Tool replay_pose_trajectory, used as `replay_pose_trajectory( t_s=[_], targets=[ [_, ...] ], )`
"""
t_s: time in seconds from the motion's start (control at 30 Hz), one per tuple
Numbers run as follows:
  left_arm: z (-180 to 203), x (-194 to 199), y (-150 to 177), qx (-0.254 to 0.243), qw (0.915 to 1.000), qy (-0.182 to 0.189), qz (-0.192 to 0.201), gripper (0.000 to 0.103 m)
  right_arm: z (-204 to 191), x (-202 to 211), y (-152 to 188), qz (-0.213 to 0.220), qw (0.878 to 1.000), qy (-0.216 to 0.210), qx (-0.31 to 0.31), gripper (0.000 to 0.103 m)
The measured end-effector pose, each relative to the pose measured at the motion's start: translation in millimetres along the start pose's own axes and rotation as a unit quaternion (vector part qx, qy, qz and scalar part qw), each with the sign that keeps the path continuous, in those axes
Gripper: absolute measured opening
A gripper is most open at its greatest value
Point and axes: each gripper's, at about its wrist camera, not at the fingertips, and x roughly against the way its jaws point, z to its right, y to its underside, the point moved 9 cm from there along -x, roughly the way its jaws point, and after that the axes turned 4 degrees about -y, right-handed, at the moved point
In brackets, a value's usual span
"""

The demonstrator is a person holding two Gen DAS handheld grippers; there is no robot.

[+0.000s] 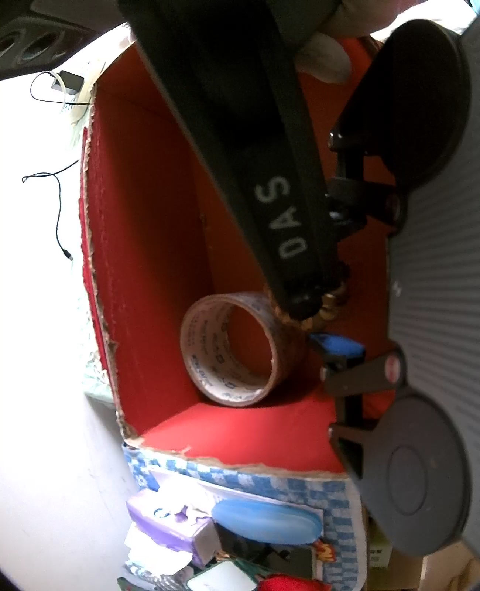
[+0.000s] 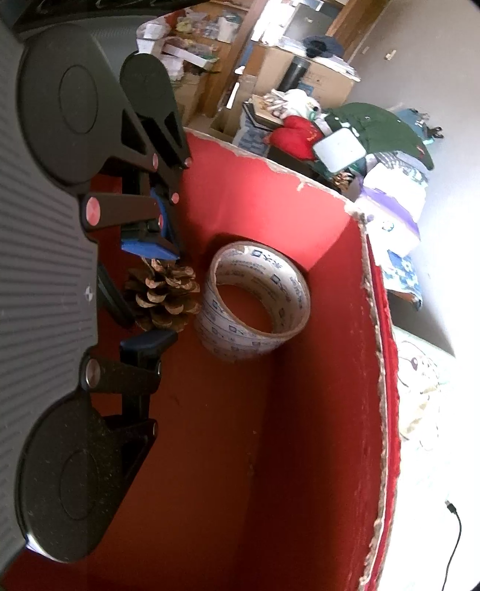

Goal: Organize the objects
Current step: 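Lower the pine cone onto the box floor and open the right tool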

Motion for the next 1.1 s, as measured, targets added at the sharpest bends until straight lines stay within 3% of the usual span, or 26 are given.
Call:
replay_pose_trajectory(
  t_s=[0.73, 1.1],
  targets=[
    [0.0, -4.8, 2.3, 0.002, 0.9996, -0.008, -0.027, 0.057, 0.4, -3.7, 3.0, -0.021, 1.0, -0.016, -0.009, 0.046],
    [1.1, -5.6, 1.9, 0.0, 0.9994, -0.011, -0.034, 0.057, 1.8, 0.3, 2.4, -0.011, 0.999, -0.03, -0.022, 0.046]
  ],
)
